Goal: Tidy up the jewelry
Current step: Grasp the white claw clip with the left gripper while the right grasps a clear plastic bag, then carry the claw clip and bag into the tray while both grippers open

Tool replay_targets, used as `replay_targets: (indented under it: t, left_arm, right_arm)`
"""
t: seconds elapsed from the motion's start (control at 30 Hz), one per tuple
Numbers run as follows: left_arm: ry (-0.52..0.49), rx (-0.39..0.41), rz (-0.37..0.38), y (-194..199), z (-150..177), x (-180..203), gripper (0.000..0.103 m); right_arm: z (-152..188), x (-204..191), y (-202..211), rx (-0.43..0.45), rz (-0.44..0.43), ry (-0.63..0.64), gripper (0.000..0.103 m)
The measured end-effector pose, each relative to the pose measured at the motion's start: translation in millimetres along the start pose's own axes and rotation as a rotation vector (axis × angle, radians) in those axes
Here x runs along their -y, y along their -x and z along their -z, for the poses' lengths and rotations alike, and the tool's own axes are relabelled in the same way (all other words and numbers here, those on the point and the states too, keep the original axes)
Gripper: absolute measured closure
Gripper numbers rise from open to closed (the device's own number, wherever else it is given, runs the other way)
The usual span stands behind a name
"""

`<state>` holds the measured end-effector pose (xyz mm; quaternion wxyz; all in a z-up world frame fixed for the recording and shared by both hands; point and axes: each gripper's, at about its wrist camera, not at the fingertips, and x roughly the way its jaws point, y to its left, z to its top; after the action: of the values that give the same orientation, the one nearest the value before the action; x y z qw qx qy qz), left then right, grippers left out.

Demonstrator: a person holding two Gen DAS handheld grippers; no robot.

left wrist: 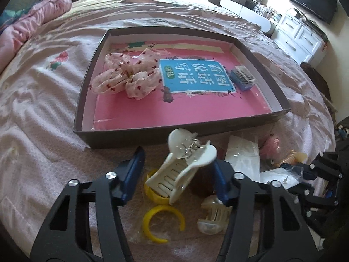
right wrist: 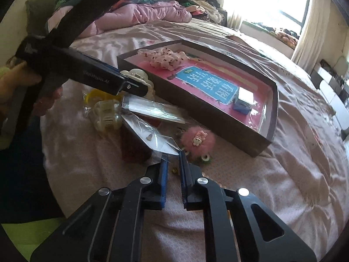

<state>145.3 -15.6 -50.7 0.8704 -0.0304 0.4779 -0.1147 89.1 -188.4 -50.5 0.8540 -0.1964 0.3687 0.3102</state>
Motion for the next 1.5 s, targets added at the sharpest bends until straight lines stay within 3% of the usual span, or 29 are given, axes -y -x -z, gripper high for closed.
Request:
replay_targets:
  t: [0.03, 0.1, 0.13, 0.8, 1.5]
  left_arm:
    - [-0.005, -0.001, 0.005, 0.4, 0.2, 1.4, 0.063]
    - [-0.009, 0.003, 0.031, 1.7, 0.8, 2.9, 0.084]
    - [-0.012, 0.009, 0.035, 3.6, 1.2, 4.2, 0.085]
    - [0.066, 0.143, 0.038, 58.2, 5.4, -11.4, 0.086]
    - [0.066, 0.212, 0.028, 63.3, -39.8, -10.8, 0.089]
  right_arm:
    - [0.9, 2.4, 1.8, -0.002, -0.008, -0.012, 0.093]
    - [2.4, 5.9, 5.7, 0.000, -0.021, -0.035, 0.093]
    - [3.0, 7.7, 7.9, 0.002, -0.026, -0.045, 0.093]
    - [-2.8, 34.4, 50.4, 0.079, -0.003, -0.148, 0.094]
    - [-56.5, 77.0, 36.2, 0.156, 0.060, -0.224, 0.094]
